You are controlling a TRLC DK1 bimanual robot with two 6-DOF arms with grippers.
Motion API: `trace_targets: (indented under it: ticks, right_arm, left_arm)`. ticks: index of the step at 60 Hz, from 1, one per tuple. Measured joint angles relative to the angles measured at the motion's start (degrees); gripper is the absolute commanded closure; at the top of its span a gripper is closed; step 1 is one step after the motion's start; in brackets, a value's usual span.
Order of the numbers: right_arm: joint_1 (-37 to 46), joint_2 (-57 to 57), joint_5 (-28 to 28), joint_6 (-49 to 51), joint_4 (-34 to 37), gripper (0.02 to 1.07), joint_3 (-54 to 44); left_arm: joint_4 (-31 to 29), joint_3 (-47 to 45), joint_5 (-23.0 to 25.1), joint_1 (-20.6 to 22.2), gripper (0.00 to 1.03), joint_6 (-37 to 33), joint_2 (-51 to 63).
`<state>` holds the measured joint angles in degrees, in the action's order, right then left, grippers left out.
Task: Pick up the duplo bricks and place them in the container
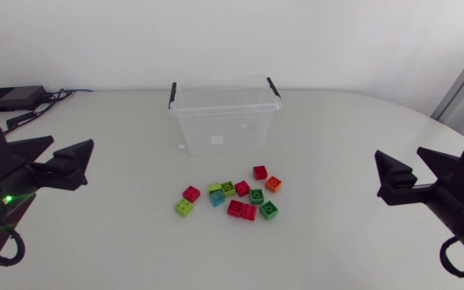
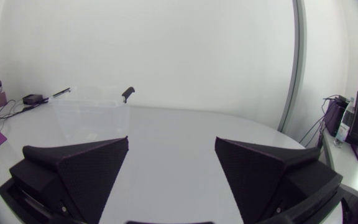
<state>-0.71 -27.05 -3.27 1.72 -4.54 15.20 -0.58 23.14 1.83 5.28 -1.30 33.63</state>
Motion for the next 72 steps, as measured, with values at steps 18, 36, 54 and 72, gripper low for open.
trace_targets:
  ticks: [18, 36, 54, 72]
  right_arm:
    - [3.6, -20.1, -8.7, 0.0, 2.0, 0.06, 8.7]
    - [6.8, -35.8, -12.8, 0.5, 11.3, 0.06, 16.4]
    - [3.9, -45.8, -13.0, 11.8, 22.5, 0.06, 22.1]
    - [-2.1, -46.8, -13.0, 19.4, 23.2, 0.07, 22.7]
  left_arm:
    - [-10.9, 11.3, -0.8, 7.0, 0.08, -3.5, 17.4]
    - [-22.2, 24.1, -0.9, 12.5, 0.07, -8.2, 43.8]
    - [-23.1, 24.3, -0.6, 20.3, 0.10, -10.8, 52.8]
    - [-19.9, 25.8, -0.6, 21.1, 0.14, -11.4, 61.1]
